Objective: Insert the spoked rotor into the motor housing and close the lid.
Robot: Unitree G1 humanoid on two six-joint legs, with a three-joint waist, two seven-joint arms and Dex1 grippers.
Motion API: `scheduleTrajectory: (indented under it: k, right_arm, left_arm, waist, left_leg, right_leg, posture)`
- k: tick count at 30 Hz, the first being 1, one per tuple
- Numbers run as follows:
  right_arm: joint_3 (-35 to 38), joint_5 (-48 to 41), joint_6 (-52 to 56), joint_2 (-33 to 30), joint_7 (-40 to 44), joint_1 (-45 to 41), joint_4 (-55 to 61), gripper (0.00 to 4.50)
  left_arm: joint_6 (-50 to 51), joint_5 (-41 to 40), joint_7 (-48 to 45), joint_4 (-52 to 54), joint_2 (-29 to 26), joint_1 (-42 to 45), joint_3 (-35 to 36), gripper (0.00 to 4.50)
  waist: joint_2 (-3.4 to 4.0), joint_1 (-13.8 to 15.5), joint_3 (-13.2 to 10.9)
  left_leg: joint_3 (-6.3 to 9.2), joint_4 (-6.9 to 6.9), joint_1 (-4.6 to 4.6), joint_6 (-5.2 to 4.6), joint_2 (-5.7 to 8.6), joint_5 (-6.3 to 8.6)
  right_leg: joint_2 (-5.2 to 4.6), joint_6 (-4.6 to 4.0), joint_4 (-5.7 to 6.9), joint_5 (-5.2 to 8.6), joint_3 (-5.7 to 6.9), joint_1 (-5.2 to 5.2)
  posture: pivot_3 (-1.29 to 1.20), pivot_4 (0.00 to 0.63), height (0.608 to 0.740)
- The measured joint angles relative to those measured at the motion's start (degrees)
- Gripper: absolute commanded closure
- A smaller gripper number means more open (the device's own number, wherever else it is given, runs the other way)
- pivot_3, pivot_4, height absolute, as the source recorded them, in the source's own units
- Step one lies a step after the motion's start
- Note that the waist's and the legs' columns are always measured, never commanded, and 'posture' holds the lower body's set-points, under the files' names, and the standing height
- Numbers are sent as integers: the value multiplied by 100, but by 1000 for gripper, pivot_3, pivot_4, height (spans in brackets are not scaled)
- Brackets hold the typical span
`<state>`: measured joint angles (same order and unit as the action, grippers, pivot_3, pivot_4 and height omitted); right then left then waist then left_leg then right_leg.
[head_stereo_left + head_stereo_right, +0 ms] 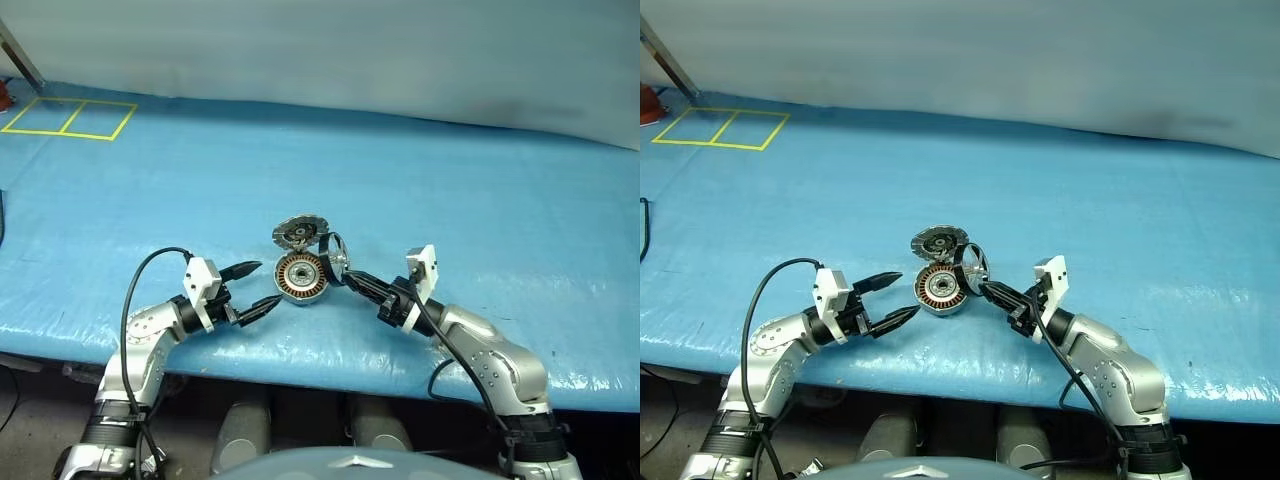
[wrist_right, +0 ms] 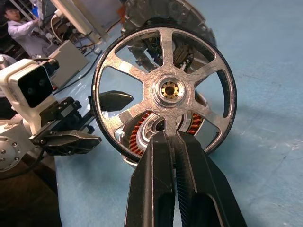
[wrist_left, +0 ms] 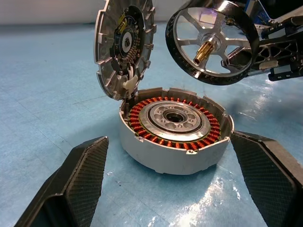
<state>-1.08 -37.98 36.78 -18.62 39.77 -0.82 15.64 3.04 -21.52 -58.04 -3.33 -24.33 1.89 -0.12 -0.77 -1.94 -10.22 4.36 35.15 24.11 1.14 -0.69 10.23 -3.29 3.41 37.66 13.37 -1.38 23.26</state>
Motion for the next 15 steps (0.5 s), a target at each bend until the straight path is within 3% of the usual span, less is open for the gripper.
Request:
scheduleTrajectory:
  k: [15]
  right_arm:
    - [-357,149,-3,-17,32,-241,73,4473]
  left_arm:
    - [-83,47,33,1,-7,-3,-26,0]
  waist:
    - [0,1,0]
  left_leg:
    - [1,9,29,-1,1,-1]
  right_leg:
    - [3,7,2,-5,2,25]
  posture:
    - [0,150,740]
